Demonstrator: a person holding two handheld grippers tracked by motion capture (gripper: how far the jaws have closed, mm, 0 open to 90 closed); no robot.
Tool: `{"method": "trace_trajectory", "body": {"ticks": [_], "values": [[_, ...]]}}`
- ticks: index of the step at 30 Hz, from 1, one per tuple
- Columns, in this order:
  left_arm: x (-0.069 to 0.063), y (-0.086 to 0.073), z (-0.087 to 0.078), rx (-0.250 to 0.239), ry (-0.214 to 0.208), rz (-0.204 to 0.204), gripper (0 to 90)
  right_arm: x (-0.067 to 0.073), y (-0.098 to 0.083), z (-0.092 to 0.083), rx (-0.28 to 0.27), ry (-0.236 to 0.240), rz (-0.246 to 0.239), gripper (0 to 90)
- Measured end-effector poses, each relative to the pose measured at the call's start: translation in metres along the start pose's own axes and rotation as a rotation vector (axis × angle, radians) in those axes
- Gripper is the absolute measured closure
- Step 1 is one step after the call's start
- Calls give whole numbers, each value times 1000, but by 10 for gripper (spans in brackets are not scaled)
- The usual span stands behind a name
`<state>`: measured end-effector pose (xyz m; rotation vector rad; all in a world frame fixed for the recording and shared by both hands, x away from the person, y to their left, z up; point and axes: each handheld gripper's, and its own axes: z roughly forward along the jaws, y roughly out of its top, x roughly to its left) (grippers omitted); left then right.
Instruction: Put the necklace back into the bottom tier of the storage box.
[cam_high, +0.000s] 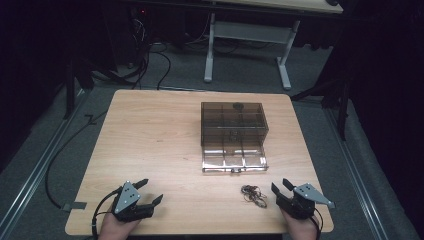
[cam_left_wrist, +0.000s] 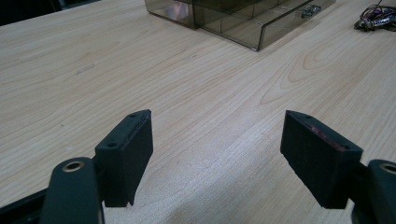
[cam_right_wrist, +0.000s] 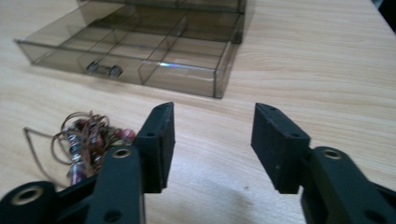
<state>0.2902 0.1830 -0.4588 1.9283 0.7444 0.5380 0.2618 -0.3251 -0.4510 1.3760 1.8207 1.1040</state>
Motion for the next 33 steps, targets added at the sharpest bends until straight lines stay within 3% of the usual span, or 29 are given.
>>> {"method": "trace_trajectory", "body": {"ticks": [5,10,17,23,24,25,29,33], "values": [[0,0,0,2,5,1,257,9,5,-2,3,38,-51,560],[0,0,0,6,7,-1,257,15,6,-2,5,83,-55,572],[0,0,0,7,8,2,258,12,6,-1,33,61,-45,600],[0,0,0,3,4,-3,258,5,6,3,113,26,-49,623],[0,0,0,4,4,-4,258,2,7,5,160,25,-46,631],[0,0,-1,2,3,-5,258,1,7,6,173,21,-47,632],[0,-1,-1,0,-1,-4,258,0,9,7,218,14,-48,638],[0,-1,-1,1,-10,-1,257,2,16,10,309,5,-48,638]]}}
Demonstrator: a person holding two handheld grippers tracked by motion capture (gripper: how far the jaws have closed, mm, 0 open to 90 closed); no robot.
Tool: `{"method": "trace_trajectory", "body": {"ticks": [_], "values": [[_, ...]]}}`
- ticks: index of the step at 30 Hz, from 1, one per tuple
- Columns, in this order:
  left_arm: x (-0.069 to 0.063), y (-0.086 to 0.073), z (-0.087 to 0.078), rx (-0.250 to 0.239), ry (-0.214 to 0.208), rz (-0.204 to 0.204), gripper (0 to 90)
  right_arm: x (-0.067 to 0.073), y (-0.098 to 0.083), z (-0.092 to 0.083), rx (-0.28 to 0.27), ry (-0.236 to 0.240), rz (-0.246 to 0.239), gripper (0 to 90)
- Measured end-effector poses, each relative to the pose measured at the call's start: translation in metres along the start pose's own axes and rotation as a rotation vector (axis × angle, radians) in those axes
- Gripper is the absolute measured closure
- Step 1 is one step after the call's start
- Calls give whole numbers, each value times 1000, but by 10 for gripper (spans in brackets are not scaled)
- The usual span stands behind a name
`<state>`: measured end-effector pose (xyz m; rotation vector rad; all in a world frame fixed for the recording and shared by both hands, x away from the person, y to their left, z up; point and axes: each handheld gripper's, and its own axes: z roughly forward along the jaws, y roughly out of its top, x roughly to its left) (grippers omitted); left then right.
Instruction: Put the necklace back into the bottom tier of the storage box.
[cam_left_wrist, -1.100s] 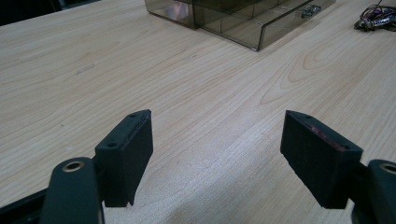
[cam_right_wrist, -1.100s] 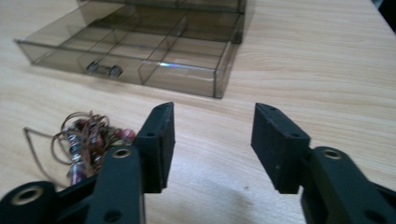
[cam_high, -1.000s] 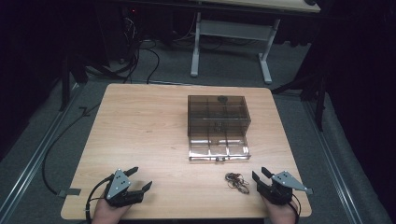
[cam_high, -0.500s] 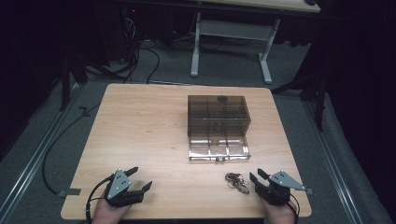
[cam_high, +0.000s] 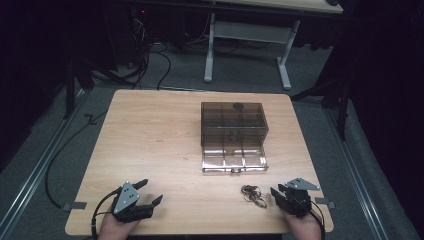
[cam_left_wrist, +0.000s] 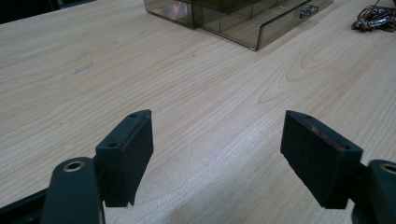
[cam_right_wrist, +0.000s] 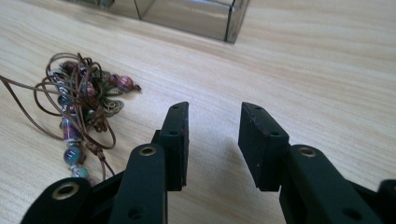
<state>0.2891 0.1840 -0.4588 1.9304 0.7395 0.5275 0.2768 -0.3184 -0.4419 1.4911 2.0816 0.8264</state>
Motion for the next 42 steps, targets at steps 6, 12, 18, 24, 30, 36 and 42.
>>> {"method": "trace_trajectory", "body": {"ticks": [6,12,18,24,30,36,42], "values": [[0,0,0,-2,-14,2,257,-8,10,0,142,24,36,593],[1,-1,-2,-5,-23,-2,255,-14,18,0,248,41,46,558],[1,-1,-2,-3,-26,1,255,-16,31,-4,345,50,46,521],[1,-1,-2,-5,-28,1,255,-15,46,-6,421,53,40,479],[1,-1,-2,-9,-33,-1,255,-11,55,0,509,37,-11,443],[1,-1,-3,-7,-36,6,255,-6,61,5,573,26,-74,426],[1,-1,-3,-7,-40,9,255,-4,64,8,614,53,-80,417]]}}
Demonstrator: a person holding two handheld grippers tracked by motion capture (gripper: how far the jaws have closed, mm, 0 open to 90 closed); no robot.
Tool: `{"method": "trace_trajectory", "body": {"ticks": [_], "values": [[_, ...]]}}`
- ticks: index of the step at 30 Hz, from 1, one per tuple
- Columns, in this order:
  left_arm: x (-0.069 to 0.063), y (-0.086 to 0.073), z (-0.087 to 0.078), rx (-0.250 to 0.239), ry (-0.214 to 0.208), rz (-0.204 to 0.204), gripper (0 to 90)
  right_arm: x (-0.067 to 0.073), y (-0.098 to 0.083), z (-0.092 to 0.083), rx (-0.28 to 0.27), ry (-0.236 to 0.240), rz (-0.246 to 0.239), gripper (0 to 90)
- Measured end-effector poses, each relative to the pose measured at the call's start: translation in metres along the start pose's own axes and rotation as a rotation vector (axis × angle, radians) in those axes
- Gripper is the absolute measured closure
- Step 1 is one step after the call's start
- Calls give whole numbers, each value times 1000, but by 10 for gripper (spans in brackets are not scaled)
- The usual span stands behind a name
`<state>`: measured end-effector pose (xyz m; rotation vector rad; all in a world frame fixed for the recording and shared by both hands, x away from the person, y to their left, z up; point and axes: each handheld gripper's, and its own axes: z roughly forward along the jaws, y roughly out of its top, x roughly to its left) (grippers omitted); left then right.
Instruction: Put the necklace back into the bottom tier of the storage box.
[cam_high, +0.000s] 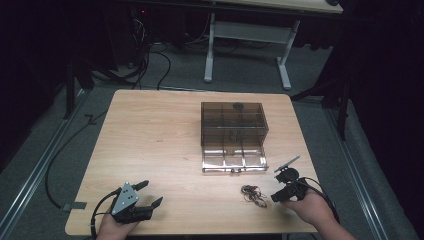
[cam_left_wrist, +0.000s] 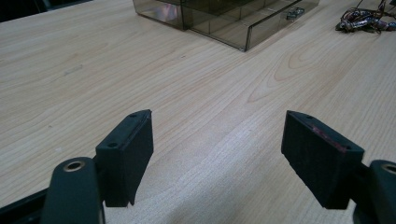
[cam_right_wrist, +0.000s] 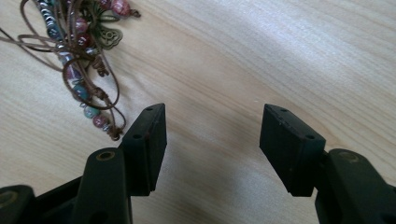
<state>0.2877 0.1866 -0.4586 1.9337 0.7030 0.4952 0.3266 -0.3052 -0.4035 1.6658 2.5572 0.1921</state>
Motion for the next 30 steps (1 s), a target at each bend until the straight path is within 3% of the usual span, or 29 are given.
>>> {"method": "trace_trajectory", "body": {"ticks": [13,30], "values": [[0,0,1,5,-5,2,255,4,2,-9,20,0,-30,415],[0,1,1,12,-21,3,255,34,22,-34,14,52,-134,409]]}}
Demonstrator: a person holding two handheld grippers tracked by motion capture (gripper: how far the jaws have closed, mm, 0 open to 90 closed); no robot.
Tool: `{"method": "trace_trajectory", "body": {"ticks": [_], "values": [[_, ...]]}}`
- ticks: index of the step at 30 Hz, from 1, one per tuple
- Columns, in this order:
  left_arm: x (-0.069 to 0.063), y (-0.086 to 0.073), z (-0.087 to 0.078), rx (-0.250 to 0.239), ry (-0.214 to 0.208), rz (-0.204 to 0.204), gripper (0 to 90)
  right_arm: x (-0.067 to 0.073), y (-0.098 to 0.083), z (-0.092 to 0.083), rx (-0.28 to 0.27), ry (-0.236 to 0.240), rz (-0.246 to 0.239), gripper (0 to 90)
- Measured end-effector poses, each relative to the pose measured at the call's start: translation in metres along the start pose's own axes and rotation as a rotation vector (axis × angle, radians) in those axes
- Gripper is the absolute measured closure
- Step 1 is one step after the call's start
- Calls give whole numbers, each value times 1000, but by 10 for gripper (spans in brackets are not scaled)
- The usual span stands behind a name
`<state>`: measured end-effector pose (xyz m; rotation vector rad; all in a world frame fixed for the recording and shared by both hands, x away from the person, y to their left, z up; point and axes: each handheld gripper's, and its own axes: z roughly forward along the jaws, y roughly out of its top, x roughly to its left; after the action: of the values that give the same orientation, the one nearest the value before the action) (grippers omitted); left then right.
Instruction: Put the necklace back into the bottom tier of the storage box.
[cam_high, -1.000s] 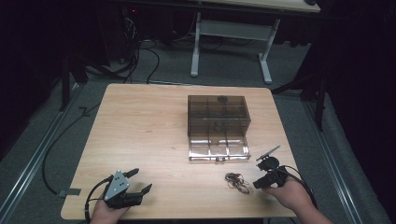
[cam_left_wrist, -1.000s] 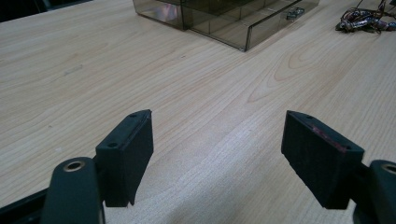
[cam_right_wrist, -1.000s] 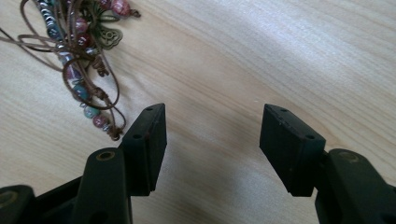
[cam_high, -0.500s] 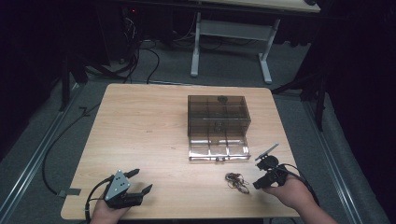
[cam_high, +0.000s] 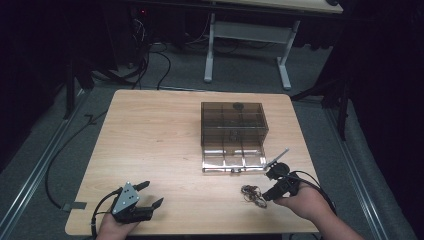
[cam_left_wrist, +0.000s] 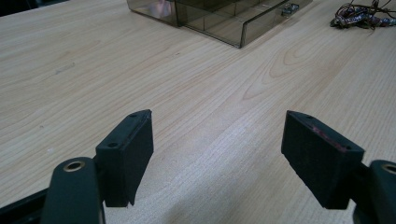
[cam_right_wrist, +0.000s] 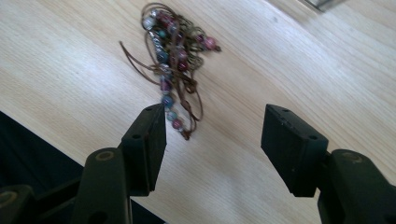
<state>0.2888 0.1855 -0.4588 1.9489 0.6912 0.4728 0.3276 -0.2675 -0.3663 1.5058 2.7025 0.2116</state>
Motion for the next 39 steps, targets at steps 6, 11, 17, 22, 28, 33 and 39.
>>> {"method": "trace_trajectory", "body": {"ticks": [6,11,17,22,28,33,39], "values": [[0,0,0,1,-4,-1,255,10,11,5,13,11,-35,404],[0,0,0,1,-7,-1,255,14,20,14,20,19,-58,400],[0,0,0,3,-9,-1,255,14,29,27,33,27,-88,405],[1,0,1,8,-10,1,255,16,36,36,51,18,-136,395],[1,0,1,7,-11,0,254,20,43,46,75,-4,-158,416],[1,0,1,6,-12,0,255,19,46,50,88,-3,-166,485],[1,0,1,7,-13,1,255,18,46,53,103,7,-182,572]]}}
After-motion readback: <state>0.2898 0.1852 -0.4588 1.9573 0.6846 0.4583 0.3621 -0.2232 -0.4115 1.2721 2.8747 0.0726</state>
